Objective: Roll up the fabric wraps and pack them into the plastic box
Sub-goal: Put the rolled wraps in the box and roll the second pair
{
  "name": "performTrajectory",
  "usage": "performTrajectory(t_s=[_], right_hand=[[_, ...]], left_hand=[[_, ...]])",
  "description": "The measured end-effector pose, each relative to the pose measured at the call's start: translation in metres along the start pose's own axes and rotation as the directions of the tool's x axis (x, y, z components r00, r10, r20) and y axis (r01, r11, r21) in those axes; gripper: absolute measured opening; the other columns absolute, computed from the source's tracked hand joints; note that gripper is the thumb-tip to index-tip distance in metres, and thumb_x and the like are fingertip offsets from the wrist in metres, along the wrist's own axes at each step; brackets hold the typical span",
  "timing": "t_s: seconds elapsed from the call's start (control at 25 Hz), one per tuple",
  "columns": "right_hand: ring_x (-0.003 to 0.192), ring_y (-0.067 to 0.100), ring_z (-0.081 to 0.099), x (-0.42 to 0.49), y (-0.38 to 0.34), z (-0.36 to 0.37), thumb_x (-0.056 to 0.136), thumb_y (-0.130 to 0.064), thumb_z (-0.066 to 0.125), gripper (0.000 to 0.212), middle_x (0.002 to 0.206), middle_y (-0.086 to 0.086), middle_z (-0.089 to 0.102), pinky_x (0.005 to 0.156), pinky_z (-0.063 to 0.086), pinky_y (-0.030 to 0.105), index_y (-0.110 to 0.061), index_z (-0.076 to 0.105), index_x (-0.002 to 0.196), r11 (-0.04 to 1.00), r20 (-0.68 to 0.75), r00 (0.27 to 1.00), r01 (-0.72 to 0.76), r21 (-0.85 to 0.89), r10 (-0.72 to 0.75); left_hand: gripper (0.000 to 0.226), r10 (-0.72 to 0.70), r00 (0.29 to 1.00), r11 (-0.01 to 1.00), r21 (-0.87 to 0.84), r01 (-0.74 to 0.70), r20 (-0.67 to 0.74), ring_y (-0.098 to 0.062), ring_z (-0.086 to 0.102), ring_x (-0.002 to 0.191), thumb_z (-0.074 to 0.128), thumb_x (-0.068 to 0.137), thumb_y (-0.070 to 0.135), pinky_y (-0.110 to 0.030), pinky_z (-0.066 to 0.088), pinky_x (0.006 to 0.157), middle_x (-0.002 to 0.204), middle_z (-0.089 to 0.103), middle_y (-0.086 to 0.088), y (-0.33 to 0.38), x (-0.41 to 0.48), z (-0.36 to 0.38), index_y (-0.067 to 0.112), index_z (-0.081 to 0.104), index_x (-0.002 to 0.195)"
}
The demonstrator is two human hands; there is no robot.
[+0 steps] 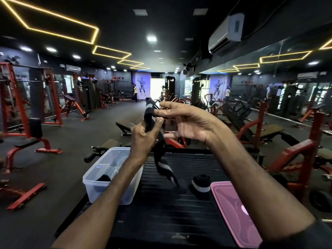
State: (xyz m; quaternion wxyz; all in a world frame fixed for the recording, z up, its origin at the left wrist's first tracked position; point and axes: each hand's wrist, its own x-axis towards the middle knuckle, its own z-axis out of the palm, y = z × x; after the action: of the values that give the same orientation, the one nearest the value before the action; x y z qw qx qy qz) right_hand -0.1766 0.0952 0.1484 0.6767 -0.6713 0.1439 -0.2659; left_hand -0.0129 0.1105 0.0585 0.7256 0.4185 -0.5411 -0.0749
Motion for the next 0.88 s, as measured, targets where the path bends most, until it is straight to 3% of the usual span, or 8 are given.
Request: performTrajectory(t_s=[0.08, 0.2, 0.4, 0.52, 0.6, 0.72, 0.8, 0.88], right_hand=[[0.111, 0.018, 0.060, -0.010, -0.008, -0.004, 0.084, -0.006, 0.068, 0.059, 0.138, 0.004, 0.064, 0.089, 0.048, 0.046, -0.017, 0.051, 0.139, 0.995, -0.066, 0.997, 0.031, -0.091, -0.037], [0.103, 0.020, 0.067, -0.017, -0.017, -0.008, 0.083, -0.004, 0.074, 0.068, 0.123, 0.008, 0.073, 0.079, 0.051, 0.037, -0.012, 0.045, 0.144, 0.961, -0.260, 0.956, 0.065, -0.268, -0.137], [0.070, -0.004, 0.064, -0.026, -0.044, -0.010, 0.086, 0.000, 0.071, 0.052, 0.095, 0.002, 0.065, 0.055, 0.045, 0.011, -0.013, 0.056, 0.134, 0.812, -0.370, 0.838, 0.139, -0.567, -0.401], [0.084, 0.003, 0.066, -0.028, -0.065, -0.008, 0.083, 0.000, 0.071, 0.041, 0.100, 0.004, 0.069, 0.075, 0.049, 0.017, -0.012, 0.063, 0.121, 0.778, -0.312, 0.819, 0.234, -0.583, -0.481], [0.095, 0.009, 0.067, -0.030, -0.080, -0.005, 0.081, -0.005, 0.074, 0.031, 0.103, 0.005, 0.071, 0.089, 0.049, 0.021, -0.010, 0.068, 0.110, 0.725, -0.266, 0.792, 0.294, -0.622, -0.549], [0.090, 0.009, 0.065, -0.026, -0.085, -0.006, 0.085, -0.010, 0.074, 0.014, 0.092, 0.007, 0.072, 0.085, 0.047, 0.022, -0.006, 0.069, 0.097, 0.696, -0.229, 0.779, 0.335, -0.635, -0.584], [0.087, 0.020, 0.060, -0.014, -0.059, -0.021, 0.087, -0.022, 0.074, 0.030, 0.093, 0.025, 0.070, 0.080, 0.044, 0.031, 0.005, 0.069, 0.098, 0.729, -0.227, 0.824, 0.287, -0.621, -0.518], [0.068, 0.022, 0.054, -0.003, -0.006, -0.041, 0.090, -0.026, 0.072, 0.035, 0.077, 0.025, 0.064, 0.060, 0.041, 0.027, 0.009, 0.067, 0.092, 0.795, -0.295, 0.872, 0.157, -0.586, -0.390]], left_hand=[[0.045, 0.085, 0.996, 0.995, 0.049, -0.083, -0.035, -0.001, 0.038, 0.050, 0.071, 0.082, 0.047, -0.026, 0.032, 0.048, 0.052, 0.042, 0.016, 0.004, 0.001, 0.000, 0.024, 0.046, 0.054], [0.051, 0.133, 0.991, 0.990, 0.046, -0.133, 0.006, -0.005, 0.027, 0.051, 0.073, 0.081, 0.047, -0.031, 0.020, 0.046, 0.055, 0.031, 0.009, 0.017, 0.011, 0.003, 0.018, 0.038, 0.056], [0.024, -0.004, 0.980, 0.980, -0.196, 0.045, 0.201, -0.002, 0.043, 0.048, 0.069, 0.092, 0.004, -0.016, 0.033, 0.047, 0.050, 0.051, 0.014, 0.062, 0.033, 0.011, 0.006, 0.057, 0.070], [0.026, 0.063, 0.958, 0.966, -0.258, 0.011, 0.278, -0.023, 0.049, 0.074, 0.074, 0.085, 0.018, -0.026, 0.039, 0.064, 0.078, 0.059, -0.013, 0.092, 0.049, 0.009, -0.006, 0.065, 0.090], [0.018, 0.052, 0.963, 0.948, -0.316, 0.036, 0.263, -0.019, 0.063, 0.082, 0.071, 0.087, 0.017, -0.025, 0.050, 0.076, 0.086, 0.071, -0.012, 0.108, 0.054, 0.011, 0.000, 0.070, 0.092], [0.012, -0.041, 0.948, 0.832, -0.514, 0.207, 0.316, -0.015, 0.073, 0.074, 0.062, 0.093, 0.009, -0.024, 0.058, 0.071, 0.081, 0.078, -0.003, 0.113, 0.055, 0.016, 0.007, 0.074, 0.094], [0.017, -0.193, 0.897, 0.731, -0.552, 0.402, 0.398, -0.020, 0.073, 0.070, 0.061, 0.094, 0.018, -0.026, 0.058, 0.065, 0.080, 0.077, -0.007, 0.089, 0.043, 0.023, 0.007, 0.073, 0.096], [0.024, -0.391, 0.796, 0.636, -0.489, 0.597, 0.462, -0.021, 0.074, 0.071, 0.065, 0.092, 0.028, -0.026, 0.059, 0.061, 0.085, 0.078, -0.010, 0.036, 0.015, 0.030, 0.006, 0.074, 0.098]])
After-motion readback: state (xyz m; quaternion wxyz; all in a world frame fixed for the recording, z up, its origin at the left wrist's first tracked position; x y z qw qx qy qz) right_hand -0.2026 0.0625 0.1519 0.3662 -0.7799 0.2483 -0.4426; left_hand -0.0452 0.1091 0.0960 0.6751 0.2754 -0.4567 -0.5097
